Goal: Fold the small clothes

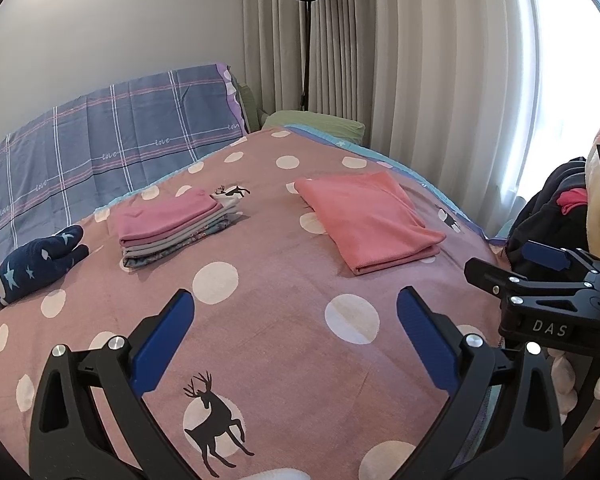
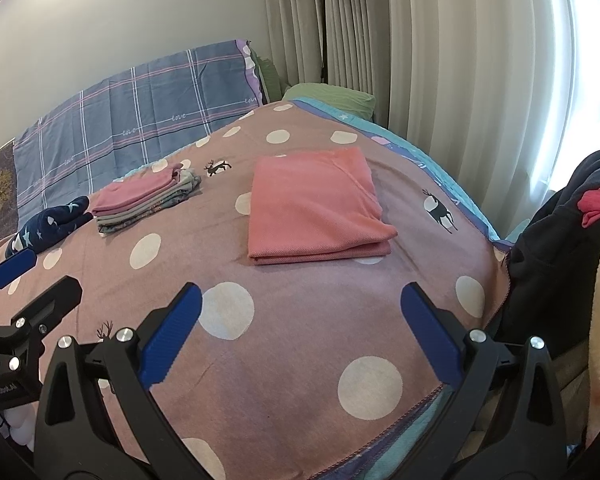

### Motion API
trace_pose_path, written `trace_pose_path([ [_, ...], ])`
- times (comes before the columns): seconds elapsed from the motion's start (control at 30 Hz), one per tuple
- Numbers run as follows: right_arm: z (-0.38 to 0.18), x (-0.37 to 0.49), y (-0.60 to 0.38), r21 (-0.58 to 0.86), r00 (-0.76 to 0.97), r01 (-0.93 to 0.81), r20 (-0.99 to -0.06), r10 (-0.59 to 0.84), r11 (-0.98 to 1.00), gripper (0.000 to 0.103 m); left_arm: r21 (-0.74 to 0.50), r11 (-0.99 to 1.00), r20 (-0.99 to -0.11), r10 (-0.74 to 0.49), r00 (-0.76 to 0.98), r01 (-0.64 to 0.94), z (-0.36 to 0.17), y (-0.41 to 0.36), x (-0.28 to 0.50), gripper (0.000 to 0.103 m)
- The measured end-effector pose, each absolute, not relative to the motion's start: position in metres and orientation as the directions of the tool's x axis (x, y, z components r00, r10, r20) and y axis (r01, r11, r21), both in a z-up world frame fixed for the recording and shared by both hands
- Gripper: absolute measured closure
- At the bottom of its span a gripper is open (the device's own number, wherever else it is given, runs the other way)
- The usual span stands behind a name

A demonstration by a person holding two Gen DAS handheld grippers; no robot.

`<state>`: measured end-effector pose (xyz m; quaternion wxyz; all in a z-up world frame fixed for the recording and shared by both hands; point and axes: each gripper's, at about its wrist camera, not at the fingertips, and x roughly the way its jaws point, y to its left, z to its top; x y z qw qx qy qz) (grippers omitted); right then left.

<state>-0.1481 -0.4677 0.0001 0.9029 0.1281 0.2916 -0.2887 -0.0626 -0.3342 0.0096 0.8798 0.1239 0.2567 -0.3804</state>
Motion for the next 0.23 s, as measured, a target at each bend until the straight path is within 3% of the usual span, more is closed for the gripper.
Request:
trace_pose_path([
  [0.23,-0.0001,-0.1467,-0.4688,0.064,0.664,0.594,-0.601,-0.444,0.802,0.002,0.028,0.682,-0.546,-0.602,0.582,0.731,0.0092,-0.3346,-0.0629,0.001],
])
